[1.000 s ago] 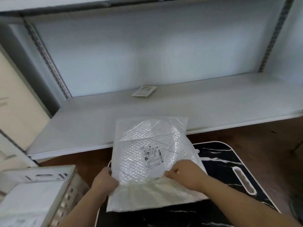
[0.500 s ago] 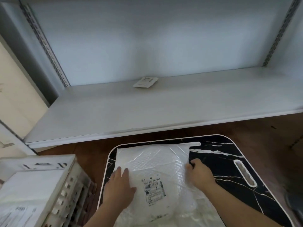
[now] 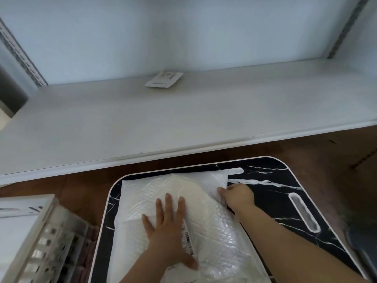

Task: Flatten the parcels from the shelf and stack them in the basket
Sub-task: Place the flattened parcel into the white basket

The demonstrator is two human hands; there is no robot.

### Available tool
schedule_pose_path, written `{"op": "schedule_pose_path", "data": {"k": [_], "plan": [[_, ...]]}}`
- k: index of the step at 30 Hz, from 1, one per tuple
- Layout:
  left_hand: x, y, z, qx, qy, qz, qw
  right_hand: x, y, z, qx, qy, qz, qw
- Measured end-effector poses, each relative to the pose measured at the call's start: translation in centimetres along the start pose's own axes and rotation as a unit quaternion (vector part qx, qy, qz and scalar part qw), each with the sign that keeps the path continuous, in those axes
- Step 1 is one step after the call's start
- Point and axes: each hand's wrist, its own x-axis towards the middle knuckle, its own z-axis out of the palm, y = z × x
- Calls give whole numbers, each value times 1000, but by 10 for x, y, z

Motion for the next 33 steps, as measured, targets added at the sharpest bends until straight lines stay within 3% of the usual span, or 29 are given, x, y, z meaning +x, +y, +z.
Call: {"op": "schedule_pose_path", "data": {"k": [5, 10, 12, 14, 17, 19, 21, 28, 33], "plan": [[1, -3, 2, 9, -15, 1, 1000, 18, -19, -16, -25, 57, -74, 995], [3, -3, 3, 11, -19, 0, 1000, 30, -26, -44, 16, 162, -62, 985], [3, -3, 3, 9, -14, 2, 1000, 19, -26, -41, -45, 184, -150, 970], [4, -5, 2, 7, -1, 8, 1000, -2, -23, -19, -139, 189, -291, 927], [3, -14, 1, -10, 106, 21, 994, -28, -9, 29, -254, 136, -414, 864], [3, -24, -2, -30, 223, 7, 974, -32, 1, 50, -295, 113, -425, 848], [3, -39, -5, -23, 278, -11, 960, -33, 6, 65, -308, 114, -415, 849], [29, -57, -13, 26, 258, -9, 966, -21, -1, 84, -365, 89, -413, 829], [51, -55, 1, 46, 278, 10, 960, -12, -3, 94, -344, 97, -401, 843]]}}
